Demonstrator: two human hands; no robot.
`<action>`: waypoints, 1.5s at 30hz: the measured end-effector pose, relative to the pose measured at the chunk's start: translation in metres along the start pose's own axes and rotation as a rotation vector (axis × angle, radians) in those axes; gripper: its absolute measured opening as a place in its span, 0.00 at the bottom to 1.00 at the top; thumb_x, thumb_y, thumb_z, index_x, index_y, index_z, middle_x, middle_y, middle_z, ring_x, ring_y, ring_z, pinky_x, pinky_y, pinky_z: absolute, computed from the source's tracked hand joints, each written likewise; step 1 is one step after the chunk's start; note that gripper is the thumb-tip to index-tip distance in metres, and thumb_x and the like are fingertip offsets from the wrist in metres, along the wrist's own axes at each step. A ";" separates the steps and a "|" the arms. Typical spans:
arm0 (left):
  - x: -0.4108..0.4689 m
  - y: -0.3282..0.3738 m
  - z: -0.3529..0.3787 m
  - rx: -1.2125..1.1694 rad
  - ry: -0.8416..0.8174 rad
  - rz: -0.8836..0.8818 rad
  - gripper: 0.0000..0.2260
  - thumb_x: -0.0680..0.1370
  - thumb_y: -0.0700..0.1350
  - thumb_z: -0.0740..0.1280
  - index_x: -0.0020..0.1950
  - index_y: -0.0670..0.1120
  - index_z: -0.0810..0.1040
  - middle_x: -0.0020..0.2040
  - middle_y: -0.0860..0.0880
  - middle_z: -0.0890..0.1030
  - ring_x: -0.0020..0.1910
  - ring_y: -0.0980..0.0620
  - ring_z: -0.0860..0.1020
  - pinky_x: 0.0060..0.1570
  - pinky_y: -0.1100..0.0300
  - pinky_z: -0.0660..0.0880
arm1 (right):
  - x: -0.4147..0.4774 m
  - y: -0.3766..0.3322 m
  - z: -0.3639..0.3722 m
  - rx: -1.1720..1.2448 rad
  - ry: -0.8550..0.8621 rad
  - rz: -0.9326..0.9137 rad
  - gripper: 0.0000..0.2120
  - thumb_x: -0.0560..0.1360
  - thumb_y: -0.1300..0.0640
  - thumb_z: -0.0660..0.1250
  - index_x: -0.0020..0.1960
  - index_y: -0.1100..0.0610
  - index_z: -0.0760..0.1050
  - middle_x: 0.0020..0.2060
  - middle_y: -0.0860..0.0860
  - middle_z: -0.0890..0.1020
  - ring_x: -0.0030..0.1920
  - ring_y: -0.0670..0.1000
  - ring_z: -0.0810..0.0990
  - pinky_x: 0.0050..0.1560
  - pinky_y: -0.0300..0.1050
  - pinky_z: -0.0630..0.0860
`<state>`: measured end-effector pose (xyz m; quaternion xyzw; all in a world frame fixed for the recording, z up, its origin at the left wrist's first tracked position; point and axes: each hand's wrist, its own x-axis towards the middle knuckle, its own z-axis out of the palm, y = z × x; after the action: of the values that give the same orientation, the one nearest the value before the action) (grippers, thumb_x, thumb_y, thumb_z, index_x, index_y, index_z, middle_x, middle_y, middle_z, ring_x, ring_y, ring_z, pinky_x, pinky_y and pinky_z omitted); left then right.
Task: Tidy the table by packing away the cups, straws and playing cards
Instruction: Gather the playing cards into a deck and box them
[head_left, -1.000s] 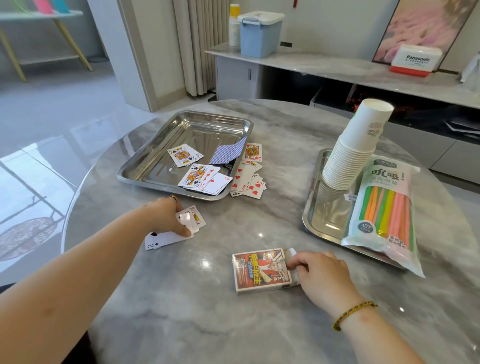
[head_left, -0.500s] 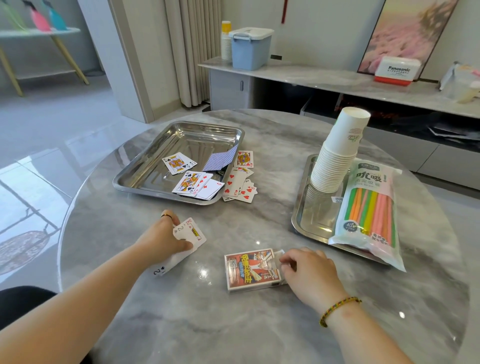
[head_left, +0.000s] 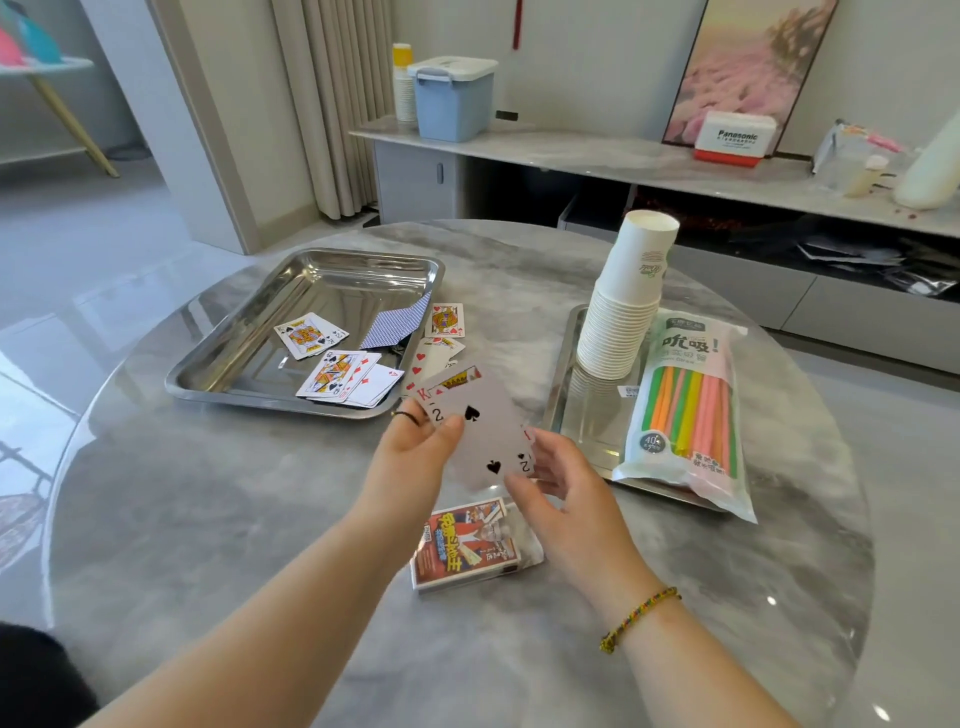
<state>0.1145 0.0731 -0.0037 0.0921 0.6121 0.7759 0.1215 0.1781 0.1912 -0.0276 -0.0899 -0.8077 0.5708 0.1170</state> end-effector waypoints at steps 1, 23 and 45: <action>-0.002 -0.003 0.008 -0.003 -0.024 0.005 0.12 0.77 0.34 0.56 0.46 0.50 0.73 0.33 0.62 0.83 0.34 0.67 0.80 0.31 0.74 0.73 | 0.001 0.001 -0.001 0.013 0.018 0.005 0.14 0.72 0.58 0.66 0.48 0.40 0.69 0.48 0.39 0.78 0.51 0.43 0.77 0.53 0.36 0.73; -0.009 -0.051 -0.045 1.382 -0.478 0.114 0.40 0.67 0.57 0.69 0.73 0.54 0.52 0.68 0.56 0.64 0.67 0.56 0.59 0.63 0.68 0.54 | 0.014 0.014 -0.030 0.067 0.074 0.290 0.07 0.73 0.65 0.61 0.43 0.53 0.71 0.33 0.46 0.75 0.33 0.45 0.73 0.23 0.27 0.67; -0.018 -0.042 -0.076 0.929 -0.315 -0.010 0.37 0.65 0.45 0.75 0.69 0.56 0.59 0.53 0.74 0.58 0.51 0.67 0.68 0.45 0.86 0.60 | 0.017 0.021 -0.011 0.061 0.003 0.190 0.11 0.72 0.64 0.64 0.38 0.49 0.70 0.32 0.45 0.75 0.31 0.42 0.73 0.27 0.28 0.67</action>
<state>0.1127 0.0061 -0.0624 0.2501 0.8680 0.3970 0.1626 0.1649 0.2128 -0.0426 -0.1633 -0.7776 0.6036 0.0661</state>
